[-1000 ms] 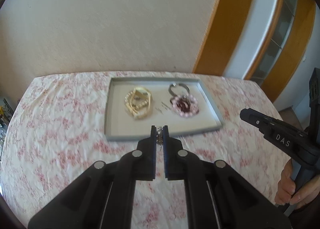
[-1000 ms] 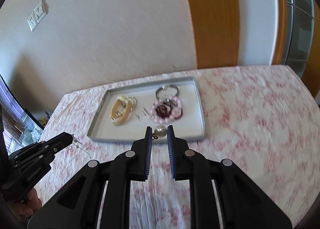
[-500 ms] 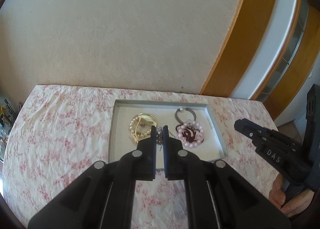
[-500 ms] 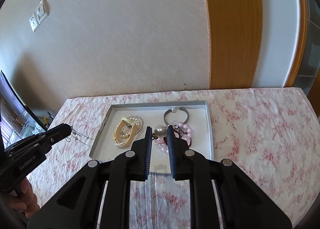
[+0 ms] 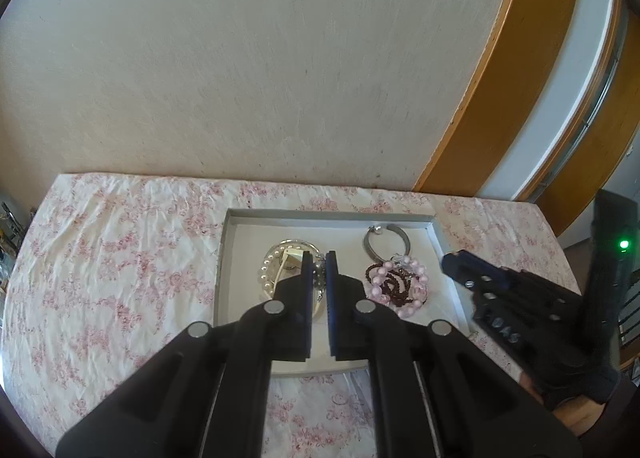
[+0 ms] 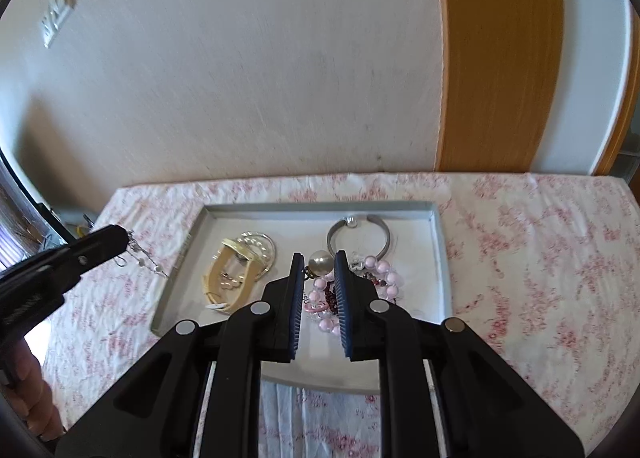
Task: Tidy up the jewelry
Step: 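Carry the pearl earring and silver earrings over the gray tray, then open the right tool then the left tool to drop the earrings in the tray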
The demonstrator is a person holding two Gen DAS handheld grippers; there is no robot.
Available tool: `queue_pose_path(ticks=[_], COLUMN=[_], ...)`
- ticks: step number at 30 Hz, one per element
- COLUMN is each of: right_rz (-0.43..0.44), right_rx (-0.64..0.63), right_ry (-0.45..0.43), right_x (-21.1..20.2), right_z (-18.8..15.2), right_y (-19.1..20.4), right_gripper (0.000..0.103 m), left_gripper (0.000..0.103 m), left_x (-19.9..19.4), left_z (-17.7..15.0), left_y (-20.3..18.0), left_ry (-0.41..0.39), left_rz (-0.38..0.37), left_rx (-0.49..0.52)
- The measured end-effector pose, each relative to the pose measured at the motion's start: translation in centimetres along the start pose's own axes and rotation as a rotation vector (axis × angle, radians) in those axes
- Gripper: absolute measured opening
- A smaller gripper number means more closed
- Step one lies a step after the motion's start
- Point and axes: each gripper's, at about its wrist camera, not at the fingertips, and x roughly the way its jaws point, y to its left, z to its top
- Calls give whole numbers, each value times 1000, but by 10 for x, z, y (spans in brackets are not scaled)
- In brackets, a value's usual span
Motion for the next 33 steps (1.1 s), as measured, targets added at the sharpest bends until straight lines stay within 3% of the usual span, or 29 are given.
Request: queue_pose_path(ticks=[13, 15, 17, 24, 33], right_rz=[-10, -11, -14, -24, -45], right_rx=[-28, -24, -18, 0, 27], right_ry=[56, 59, 55, 69, 97], right_x=[35, 35, 34, 38, 43], right_z=[-4, -4, -5, -6, -13], right_y=[-3, -5, -6, -12, -22], right_gripper=[17, 25, 40, 48, 49], left_gripper=[6, 6, 6, 6, 6], left_x=[31, 34, 37, 50, 64], left_z=[-2, -2, -3, -5, -2], left_y=[4, 3, 3, 3, -1], left_ry=[42, 47, 51, 72, 87], left_rz=[-18, -20, -21, -27, -42], left_rx=[-13, -12, -10, -9, 3])
